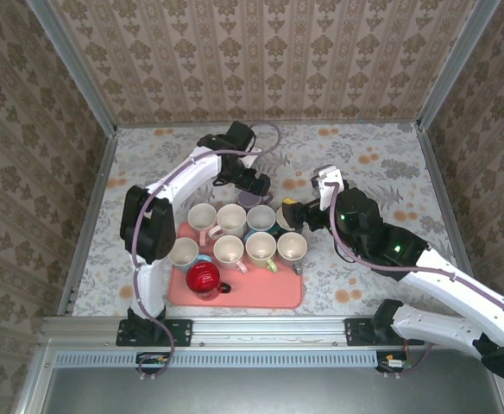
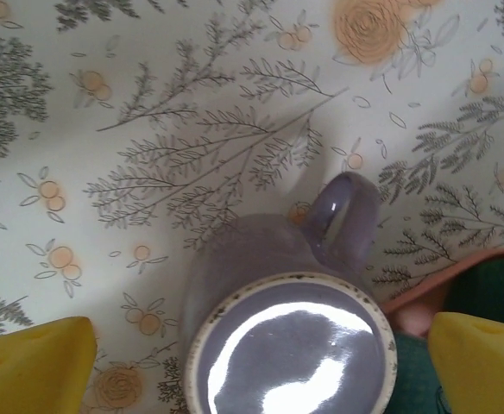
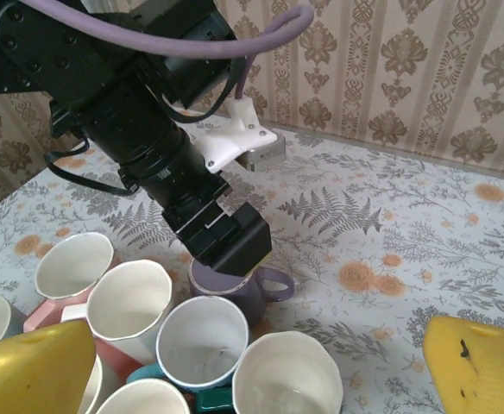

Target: Turn the mug right side up

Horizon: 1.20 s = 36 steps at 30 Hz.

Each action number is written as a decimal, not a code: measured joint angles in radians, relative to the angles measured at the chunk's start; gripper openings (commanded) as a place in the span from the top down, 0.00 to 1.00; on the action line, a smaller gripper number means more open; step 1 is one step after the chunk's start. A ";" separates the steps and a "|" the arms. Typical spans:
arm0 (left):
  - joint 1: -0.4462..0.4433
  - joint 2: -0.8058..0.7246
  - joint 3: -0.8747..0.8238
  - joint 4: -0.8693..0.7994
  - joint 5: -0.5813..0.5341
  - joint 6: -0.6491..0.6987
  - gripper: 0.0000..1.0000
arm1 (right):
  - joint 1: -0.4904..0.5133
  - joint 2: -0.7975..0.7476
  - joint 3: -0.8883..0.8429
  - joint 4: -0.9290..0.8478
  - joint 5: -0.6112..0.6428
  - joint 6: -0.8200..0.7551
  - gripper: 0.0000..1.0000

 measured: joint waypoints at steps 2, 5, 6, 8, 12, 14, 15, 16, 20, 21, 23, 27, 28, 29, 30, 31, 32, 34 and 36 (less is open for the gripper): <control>-0.008 0.003 -0.011 -0.013 0.000 0.005 0.00 | 0.000 0.000 0.000 0.000 -0.002 0.000 0.01; -0.018 0.014 -0.019 -0.029 -0.002 0.009 0.00 | 0.000 0.000 0.000 -0.002 -0.006 0.000 0.01; -0.018 0.020 -0.019 -0.030 -0.002 0.010 0.00 | 0.000 0.000 0.000 -0.003 -0.006 0.000 0.01; -0.019 0.032 -0.024 -0.026 -0.009 0.009 0.00 | 0.000 0.000 0.000 -0.004 -0.009 0.000 0.01; -0.018 0.044 -0.031 -0.020 -0.054 0.010 0.00 | 0.000 -0.001 0.000 -0.004 -0.010 0.000 0.01; -0.014 0.044 -0.036 -0.017 -0.092 0.010 0.00 | 0.000 -0.001 0.000 -0.004 -0.013 0.000 0.01; -0.011 0.044 -0.041 -0.016 -0.104 0.010 0.00 | 0.000 -0.001 0.000 -0.004 -0.014 0.000 0.01; -0.004 0.044 -0.048 -0.014 -0.117 0.012 0.00 | 0.000 -0.001 0.000 -0.004 -0.017 0.000 0.02; 0.038 0.043 -0.074 -0.016 -0.161 0.016 0.00 | 0.000 0.000 0.000 -0.004 -0.017 0.000 0.01; 0.049 0.043 -0.076 -0.016 -0.169 0.017 0.00 | 0.000 0.000 0.000 -0.004 -0.017 0.000 0.01; 0.073 0.043 -0.078 -0.016 -0.179 0.017 0.00 | 0.000 0.001 0.000 -0.004 -0.018 0.000 0.02; 0.109 0.025 -0.083 -0.013 -0.169 0.016 0.00 | -0.001 0.008 0.000 -0.004 -0.025 0.000 0.01; 0.116 0.017 -0.084 -0.013 -0.159 0.016 0.00 | -0.001 0.010 -0.001 -0.004 -0.026 0.000 0.01; 0.121 0.005 -0.085 -0.013 -0.145 0.016 0.00 | -0.001 0.011 0.000 -0.004 -0.028 0.000 0.01; 0.126 -0.010 -0.086 -0.011 -0.131 0.015 0.00 | -0.001 0.011 -0.001 -0.004 -0.029 0.000 0.01; 0.128 -0.026 -0.089 -0.010 -0.115 0.015 0.00 | -0.001 0.012 0.000 -0.004 -0.031 0.000 0.01; 0.128 -0.042 -0.089 -0.010 -0.099 0.015 0.00 | -0.001 0.013 0.000 -0.004 -0.032 0.000 0.01; 0.122 -0.070 -0.089 -0.010 -0.071 0.016 0.00 | -0.002 0.014 0.000 -0.005 -0.035 0.000 0.00; 0.108 -0.085 -0.089 -0.014 -0.060 0.020 0.00 | -0.002 0.017 -0.001 -0.004 -0.040 0.000 0.00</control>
